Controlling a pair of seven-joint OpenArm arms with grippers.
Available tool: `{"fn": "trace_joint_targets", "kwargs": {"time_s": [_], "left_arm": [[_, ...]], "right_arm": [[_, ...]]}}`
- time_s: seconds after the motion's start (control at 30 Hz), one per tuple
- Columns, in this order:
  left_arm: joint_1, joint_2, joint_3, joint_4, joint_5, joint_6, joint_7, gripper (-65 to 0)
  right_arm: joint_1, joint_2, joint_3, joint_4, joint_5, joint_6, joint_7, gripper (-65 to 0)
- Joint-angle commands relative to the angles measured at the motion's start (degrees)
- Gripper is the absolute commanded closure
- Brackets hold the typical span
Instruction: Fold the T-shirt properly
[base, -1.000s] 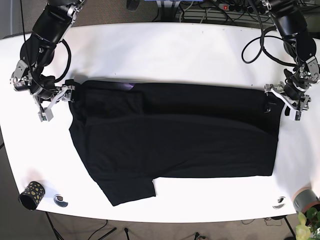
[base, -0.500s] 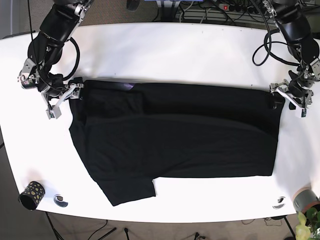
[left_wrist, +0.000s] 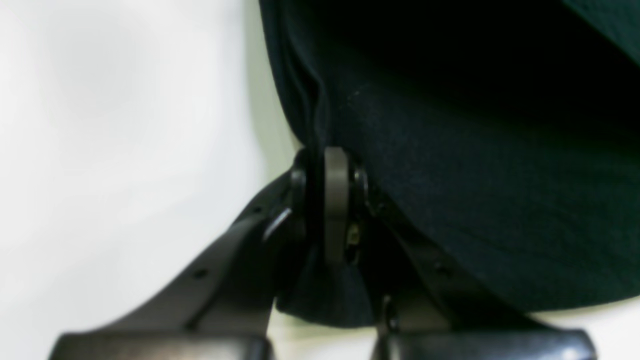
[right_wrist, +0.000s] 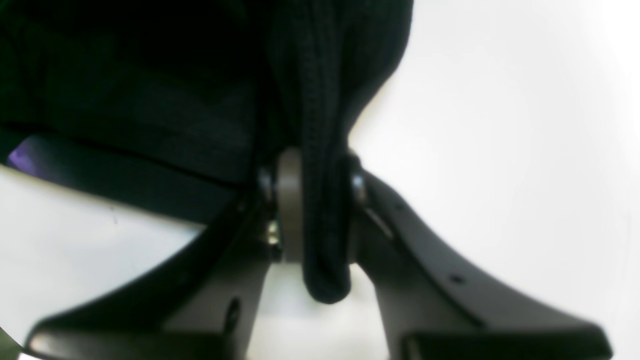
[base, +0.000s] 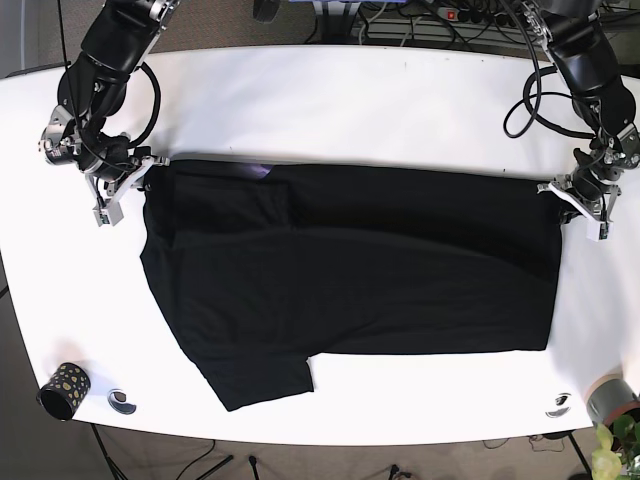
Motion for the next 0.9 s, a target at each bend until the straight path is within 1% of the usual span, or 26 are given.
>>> {"fn": "trace_joint_targets", "kwargs": {"time_s": [0.0, 0.1, 0.2, 0.4, 0.47, 0.6, 0.73, 0.83, 0.87], "left_arm": [[-0.6, -0.9, -0.4, 0.8, -0.6, -0.2, -0.2, 0.0], [-0.5, -1.1, -0.6, 0.8, -0.6, -0.2, -0.1, 0.0], [-0.3, -1.1, -2.8, 0.8, -0.3, -0.2, 0.1, 0.0], [1.0, -1.4, -8.6, 2.2, -0.2, -0.2, 5.9, 0.0], [3.1, -1.8, -9.4, 5.5, -0.2, -0.2, 7.0, 0.0], [8.0, -1.8, -9.9, 9.8, -0.3, -0.2, 7.2, 0.0], [14.3, -1.7, -10.1, 15.7, -0.6, -0.2, 7.2, 0.0], [18.4, -1.5, -11.9, 19.7, -0.6, -0.2, 7.3, 0.0], [19.8, -1.5, -12.3, 21.1, -0.6, -0.2, 7.3, 0.0]], "right_arm": [[0.3, 1.2, 0.1, 1.0, 0.2, 0.32, 0.2, -7.9], [-0.3, 1.4, 0.1, 2.6, 0.2, 0.32, 0.1, -7.8], [-2.2, 1.4, 0.1, 6.3, 0.3, 0.32, 0.1, -7.6], [-6.2, 1.4, 0.1, 12.7, 0.5, 0.32, -0.2, -7.5], [-8.0, 1.4, 0.3, 14.3, 0.5, 0.32, -1.2, -7.5], [-11.1, 1.4, 0.4, 17.3, 0.5, 0.32, -3.2, -7.5], [-16.7, 1.0, 0.5, 22.9, 0.5, 0.32, -3.5, -7.5], [-21.0, 0.7, 0.5, 26.5, 0.6, 0.32, -3.5, -7.5], [-22.5, -0.1, 0.5, 27.6, 0.6, 0.32, -3.5, -7.5]]}}
